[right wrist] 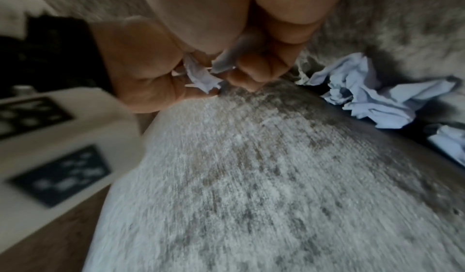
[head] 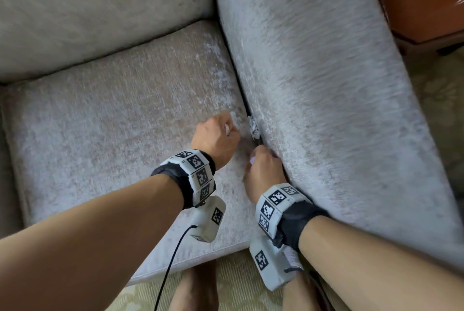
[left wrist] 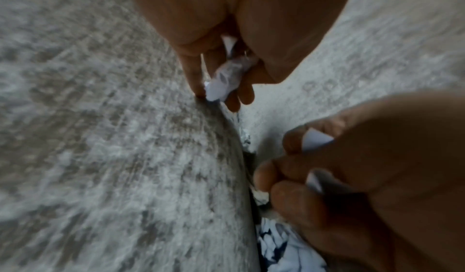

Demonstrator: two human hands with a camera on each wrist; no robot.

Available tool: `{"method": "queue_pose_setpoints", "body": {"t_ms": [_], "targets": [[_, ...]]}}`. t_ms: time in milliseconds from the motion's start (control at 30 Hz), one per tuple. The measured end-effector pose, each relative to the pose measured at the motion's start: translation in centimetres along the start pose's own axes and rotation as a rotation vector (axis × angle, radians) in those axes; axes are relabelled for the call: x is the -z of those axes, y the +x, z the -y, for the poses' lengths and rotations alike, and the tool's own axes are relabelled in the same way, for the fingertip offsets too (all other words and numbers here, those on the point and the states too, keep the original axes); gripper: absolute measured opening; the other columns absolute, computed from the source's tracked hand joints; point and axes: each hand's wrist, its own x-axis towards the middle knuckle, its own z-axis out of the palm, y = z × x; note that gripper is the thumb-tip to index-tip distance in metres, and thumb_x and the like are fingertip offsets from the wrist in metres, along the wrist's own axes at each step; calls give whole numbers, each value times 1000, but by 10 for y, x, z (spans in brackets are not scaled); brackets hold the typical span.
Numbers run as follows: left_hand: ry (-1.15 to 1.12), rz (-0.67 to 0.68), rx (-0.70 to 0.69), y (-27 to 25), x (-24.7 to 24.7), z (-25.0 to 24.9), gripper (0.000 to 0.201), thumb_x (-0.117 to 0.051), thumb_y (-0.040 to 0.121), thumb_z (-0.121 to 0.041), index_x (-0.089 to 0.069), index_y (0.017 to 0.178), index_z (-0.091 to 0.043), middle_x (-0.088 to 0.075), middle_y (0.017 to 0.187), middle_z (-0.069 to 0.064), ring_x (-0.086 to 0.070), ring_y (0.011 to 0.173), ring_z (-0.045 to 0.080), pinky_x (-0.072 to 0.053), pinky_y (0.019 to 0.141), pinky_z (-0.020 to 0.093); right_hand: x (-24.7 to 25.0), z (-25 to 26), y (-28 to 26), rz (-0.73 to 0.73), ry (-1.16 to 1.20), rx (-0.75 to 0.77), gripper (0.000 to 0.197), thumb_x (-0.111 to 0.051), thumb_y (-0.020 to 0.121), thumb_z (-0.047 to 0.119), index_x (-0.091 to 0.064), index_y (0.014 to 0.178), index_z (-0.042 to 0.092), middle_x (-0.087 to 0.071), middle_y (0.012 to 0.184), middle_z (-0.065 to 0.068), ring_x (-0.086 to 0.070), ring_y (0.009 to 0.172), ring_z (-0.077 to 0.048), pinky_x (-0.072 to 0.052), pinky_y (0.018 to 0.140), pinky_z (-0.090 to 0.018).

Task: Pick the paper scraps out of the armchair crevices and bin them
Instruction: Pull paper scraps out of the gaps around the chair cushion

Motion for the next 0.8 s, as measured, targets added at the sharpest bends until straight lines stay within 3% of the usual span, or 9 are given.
{"method": "queue_pose_setpoints", "body": {"t_ms": [133,267,300,367,433,533,600,733,800], "targets": [[119,24,-3,13,-14,-16,9,-40,92,-14,-48,96,-17,-60,81,9,-56,71,31,-47,59,37,-3,-4,-2,-8,40,-12,22,-56,89,8,-47,109,10,-65,99,-12,-64,85,-27,-51,69,-30],[356,96,-52,27,-30,-27,23,-47,93,-33,-56,112,-22,-65,98,11,-61,80,36,-46,64,36,-1,-10,0,140,129,-91,33,-45,96,17,-44,127,7,-55,122,-15,-55,110,-29,-39,83,-25],[410,111,-53,29,-34,-29,20,-51,92,-34,-57,109,-23,-65,100,10,-62,83,37,-46,65,36,1,-10,0,165,145,-98,34,-43,97,18,-43,129,7,-53,125,-14,-53,113,-29,-37,83,-24],[488,123,-25,32,-39,-33,6,-56,90,-29,-53,86,-25,-65,100,9,-63,85,36,-45,64,35,4,-11,-1,183,171,-102,34,-42,98,19,-42,130,7,-51,128,-14,-51,116,-28,-34,81,-23],[573,119,-17,36,-45,-34,19,-58,87,-21,-46,73,-23,-66,95,10,-64,84,36,-46,64,35,7,-11,-1,190,195,-115,37,-43,98,19,-40,133,7,-50,130,-13,-51,117,-27,-32,79,-21],[611,124,-9,40,-52,-34,3,-57,85,-16,-59,83,-15,-66,91,10,-65,83,36,-48,64,36,8,-11,-1,200,209,-125,40,-43,98,20,-37,135,8,-51,130,-13,-53,116,-26,-35,80,-21],[613,146,-17,41,-55,-35,6,-58,84,-17,-63,86,-14,-65,87,9,-64,78,34,-49,63,36,9,-11,-1,217,185,-117,41,-43,98,20,-36,136,7,-51,130,-14,-53,116,-26,-36,80,-22],[438,100,-68,36,-48,-30,18,-55,83,-23,-48,66,-20,-60,86,3,-59,76,31,-42,63,32,6,-13,-1,220,131,-128,38,-42,98,19,-39,133,4,-50,131,-15,-52,116,-27,-31,78,-21],[318,81,-75,32,-41,-25,17,-50,86,-25,-48,70,-19,-53,91,1,-54,78,29,-38,66,32,4,-13,0,206,105,-130,32,-42,98,18,-45,126,2,-52,127,-16,-53,114,-28,-31,77,-22]]}}
